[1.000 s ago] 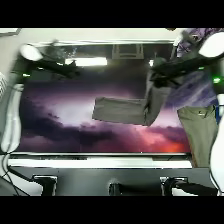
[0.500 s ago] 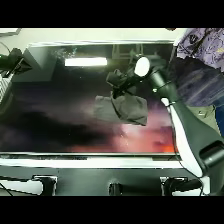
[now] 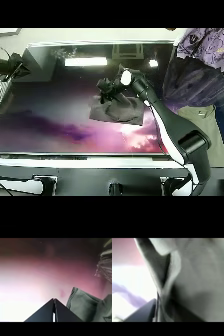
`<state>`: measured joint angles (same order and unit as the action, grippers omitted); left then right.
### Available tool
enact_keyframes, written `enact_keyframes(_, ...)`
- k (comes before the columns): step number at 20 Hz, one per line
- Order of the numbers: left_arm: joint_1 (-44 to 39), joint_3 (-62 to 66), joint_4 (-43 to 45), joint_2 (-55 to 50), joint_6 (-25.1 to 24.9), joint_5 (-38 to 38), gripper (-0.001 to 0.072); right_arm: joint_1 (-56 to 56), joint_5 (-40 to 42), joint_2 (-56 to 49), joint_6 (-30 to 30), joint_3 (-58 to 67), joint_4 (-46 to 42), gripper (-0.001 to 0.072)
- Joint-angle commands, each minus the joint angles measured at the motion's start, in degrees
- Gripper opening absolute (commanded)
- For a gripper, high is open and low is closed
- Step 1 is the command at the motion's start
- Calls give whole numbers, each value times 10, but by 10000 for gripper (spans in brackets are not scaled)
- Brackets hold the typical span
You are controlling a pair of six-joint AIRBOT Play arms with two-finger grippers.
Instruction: Fold the clothes and pants, and hang the long-sleeved shirts on hangers.
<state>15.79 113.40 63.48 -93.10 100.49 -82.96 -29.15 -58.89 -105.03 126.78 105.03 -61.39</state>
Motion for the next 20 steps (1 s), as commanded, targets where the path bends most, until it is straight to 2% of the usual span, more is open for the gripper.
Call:
enact_keyframes(1, 1, -2, 0, -3, 0, 0, 17, 0, 6, -3, -50, 1, 70, 391)
enact_keyframes(3, 1, -2, 0, -3, 0, 0, 16, 1, -2, 15, -74, 1, 82, 428)
enact_keyframes(5, 1, -2, 0, -3, 0, 0, 17, 10, -11, 47, -88, 1, 62, 434)
enact_keyframes(7, 1, -2, 0, -3, 0, 0, 16, 52, -57, 85, -109, 1, 47, 435)
enact_keyframes(9, 1, -2, 0, -3, 0, 0, 16, 123, -134, 125, -160, 1, 26, 487)
enact_keyframes(12, 1, -2, 0, -3, 0, 0, 17, 251, -256, 168, -256, -1, -38, 487)
enact_keyframes(14, 1, -1, 0, -3, 0, 0, 17, 339, -293, 175, -316, -25, -27, 487)
enact_keyframes(17, 1, -1, 0, -3, 0, 0, 17, 442, -258, 175, -388, -152, 83, 491)
enact_keyframes(20, 2, -1, 0, -3, -2, 1, 17, 472, -172, 173, -463, -304, 173, 501)
